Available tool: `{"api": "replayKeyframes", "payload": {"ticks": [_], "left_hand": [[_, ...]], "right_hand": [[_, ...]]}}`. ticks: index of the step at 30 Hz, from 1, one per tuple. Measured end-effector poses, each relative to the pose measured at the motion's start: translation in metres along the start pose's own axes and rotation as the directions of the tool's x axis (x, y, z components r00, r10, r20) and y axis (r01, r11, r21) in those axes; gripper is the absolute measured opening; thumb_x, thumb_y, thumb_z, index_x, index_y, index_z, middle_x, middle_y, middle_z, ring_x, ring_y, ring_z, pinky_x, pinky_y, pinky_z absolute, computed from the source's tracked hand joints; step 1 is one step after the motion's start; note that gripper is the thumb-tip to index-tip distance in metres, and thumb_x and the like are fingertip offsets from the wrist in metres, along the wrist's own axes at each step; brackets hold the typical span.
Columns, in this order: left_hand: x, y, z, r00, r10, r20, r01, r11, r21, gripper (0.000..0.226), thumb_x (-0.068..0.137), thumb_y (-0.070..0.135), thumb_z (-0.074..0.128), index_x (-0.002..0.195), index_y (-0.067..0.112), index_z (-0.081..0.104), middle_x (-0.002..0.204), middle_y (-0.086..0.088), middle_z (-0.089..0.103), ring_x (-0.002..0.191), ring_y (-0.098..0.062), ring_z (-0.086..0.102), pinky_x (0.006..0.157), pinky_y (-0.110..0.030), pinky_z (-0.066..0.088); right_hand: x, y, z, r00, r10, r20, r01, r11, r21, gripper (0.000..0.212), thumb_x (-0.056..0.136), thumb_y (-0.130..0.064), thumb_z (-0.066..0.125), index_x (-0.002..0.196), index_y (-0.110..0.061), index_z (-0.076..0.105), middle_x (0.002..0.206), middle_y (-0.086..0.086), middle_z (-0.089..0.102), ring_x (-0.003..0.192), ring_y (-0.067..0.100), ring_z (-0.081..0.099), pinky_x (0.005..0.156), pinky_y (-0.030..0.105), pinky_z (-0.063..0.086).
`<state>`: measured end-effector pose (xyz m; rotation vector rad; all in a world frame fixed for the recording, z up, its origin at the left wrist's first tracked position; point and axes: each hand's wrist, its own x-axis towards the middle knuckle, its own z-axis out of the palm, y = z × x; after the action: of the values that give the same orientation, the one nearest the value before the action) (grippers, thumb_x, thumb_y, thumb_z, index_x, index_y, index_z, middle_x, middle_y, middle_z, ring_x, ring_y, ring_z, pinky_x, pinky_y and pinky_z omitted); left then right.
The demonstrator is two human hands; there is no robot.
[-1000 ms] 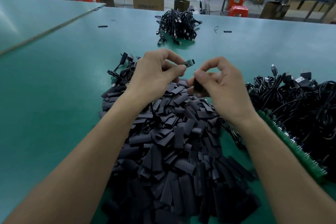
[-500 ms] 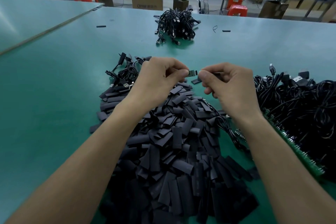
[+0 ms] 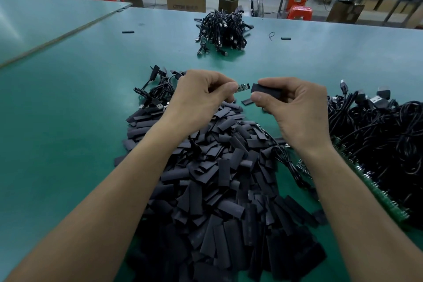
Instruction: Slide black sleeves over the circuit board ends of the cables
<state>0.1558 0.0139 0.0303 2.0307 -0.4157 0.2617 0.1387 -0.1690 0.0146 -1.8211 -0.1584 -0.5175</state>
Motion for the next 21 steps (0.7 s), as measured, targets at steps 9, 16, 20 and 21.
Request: {"api": "replayKeyframes", "payload": {"ticks": [9,16,20,21], "left_hand": [[-0.0022,0.0063,0.0008,1.0,0.019,0.019,-0.018,1.0,-0.013,0.013,0.097,0.025,0.065,0.086,0.027,0.072,0.074,0.011,0.073,0.071,-0.033,0.063,0.069,-0.041,0.054],[-0.0011,0.0039,0.001,0.998,0.021,0.06,-0.017,0.998,-0.063,0.012,0.097,0.024,0.066,0.087,0.029,0.071,0.077,0.009,0.074,0.085,-0.032,0.069,0.083,-0.049,0.054],[0.002,-0.0014,0.0012,0.997,0.029,0.077,-0.023,0.997,-0.077,0.01,0.096,0.024,0.066,0.089,0.029,0.071,0.075,0.012,0.074,0.083,-0.024,0.071,0.082,-0.038,0.057],[0.0027,-0.0027,0.0007,0.996,0.031,0.084,-0.023,0.995,-0.093,0.009,0.096,0.022,0.067,0.091,0.027,0.072,0.073,0.012,0.074,0.081,-0.02,0.072,0.08,-0.032,0.058]], "right_hand": [[-0.0017,-0.0001,0.0011,1.0,-0.015,-0.004,0.015,0.998,0.062,0.022,0.076,-0.014,0.085,0.092,-0.024,0.075,0.078,-0.007,0.077,0.07,0.01,0.074,0.069,0.02,0.057],[-0.0009,0.0031,0.0028,1.0,0.013,-0.01,-0.012,0.997,0.079,0.03,0.072,-0.018,0.088,0.097,-0.024,0.075,0.083,-0.004,0.077,0.072,0.011,0.074,0.07,0.022,0.056],[-0.0012,0.0036,0.0026,1.0,0.004,-0.002,-0.004,0.997,0.073,0.031,0.072,-0.016,0.088,0.098,-0.025,0.074,0.082,-0.005,0.077,0.071,0.01,0.074,0.071,0.021,0.057],[-0.001,0.0034,0.0015,1.0,0.0,0.013,-0.001,0.997,0.075,0.03,0.072,-0.016,0.088,0.098,-0.025,0.074,0.082,-0.006,0.077,0.071,0.009,0.073,0.071,0.02,0.057]]}}
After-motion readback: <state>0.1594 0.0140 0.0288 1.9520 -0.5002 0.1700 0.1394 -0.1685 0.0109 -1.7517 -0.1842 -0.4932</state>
